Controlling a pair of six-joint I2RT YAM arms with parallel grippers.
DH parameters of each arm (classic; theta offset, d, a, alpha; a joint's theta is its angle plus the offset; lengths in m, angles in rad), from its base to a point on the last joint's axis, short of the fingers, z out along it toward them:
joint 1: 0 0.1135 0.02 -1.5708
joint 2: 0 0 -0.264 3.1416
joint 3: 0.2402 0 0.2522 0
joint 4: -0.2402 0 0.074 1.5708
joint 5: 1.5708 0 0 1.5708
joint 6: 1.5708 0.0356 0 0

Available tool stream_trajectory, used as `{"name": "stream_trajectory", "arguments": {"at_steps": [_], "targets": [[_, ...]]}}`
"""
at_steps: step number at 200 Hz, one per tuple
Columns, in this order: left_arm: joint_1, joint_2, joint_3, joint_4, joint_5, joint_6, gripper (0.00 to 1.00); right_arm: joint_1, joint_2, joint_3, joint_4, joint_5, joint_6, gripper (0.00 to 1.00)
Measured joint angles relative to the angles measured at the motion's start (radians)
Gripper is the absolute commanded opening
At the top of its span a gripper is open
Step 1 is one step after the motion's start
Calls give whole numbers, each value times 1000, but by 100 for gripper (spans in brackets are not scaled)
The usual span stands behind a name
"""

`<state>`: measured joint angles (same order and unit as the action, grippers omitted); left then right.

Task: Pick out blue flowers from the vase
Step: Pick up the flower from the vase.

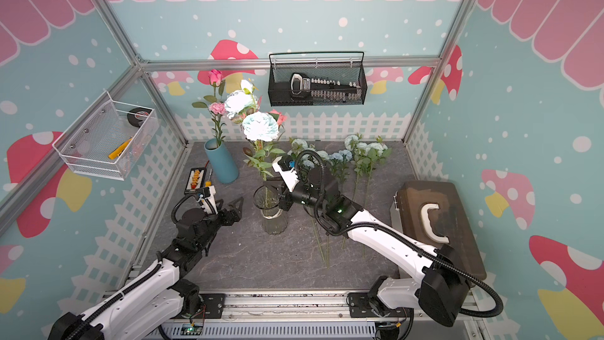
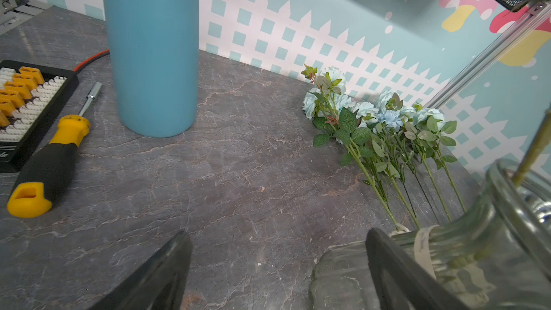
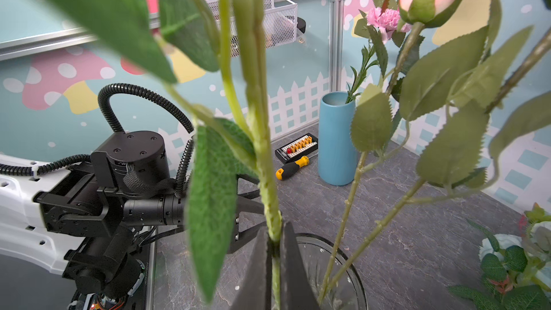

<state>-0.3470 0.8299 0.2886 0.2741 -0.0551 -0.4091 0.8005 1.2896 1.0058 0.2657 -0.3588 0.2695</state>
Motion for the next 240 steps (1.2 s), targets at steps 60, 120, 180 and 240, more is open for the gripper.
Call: {"name": "stream_trajectory", "arguments": {"at_steps": [60, 120, 180, 240], "targets": [[0, -10, -2, 0, 0, 0, 92, 7, 1, -70, 68, 12, 4, 0], [0, -6, -3, 0, 0, 0, 92, 12, -63, -66, 56, 57, 2, 0], [0, 5, -3, 0, 0, 0, 92, 12, -108, 107, -41, 71, -13, 0], [0, 1, -3, 0, 0, 0, 92, 12, -140, 343, -269, 105, -14, 0]]}}
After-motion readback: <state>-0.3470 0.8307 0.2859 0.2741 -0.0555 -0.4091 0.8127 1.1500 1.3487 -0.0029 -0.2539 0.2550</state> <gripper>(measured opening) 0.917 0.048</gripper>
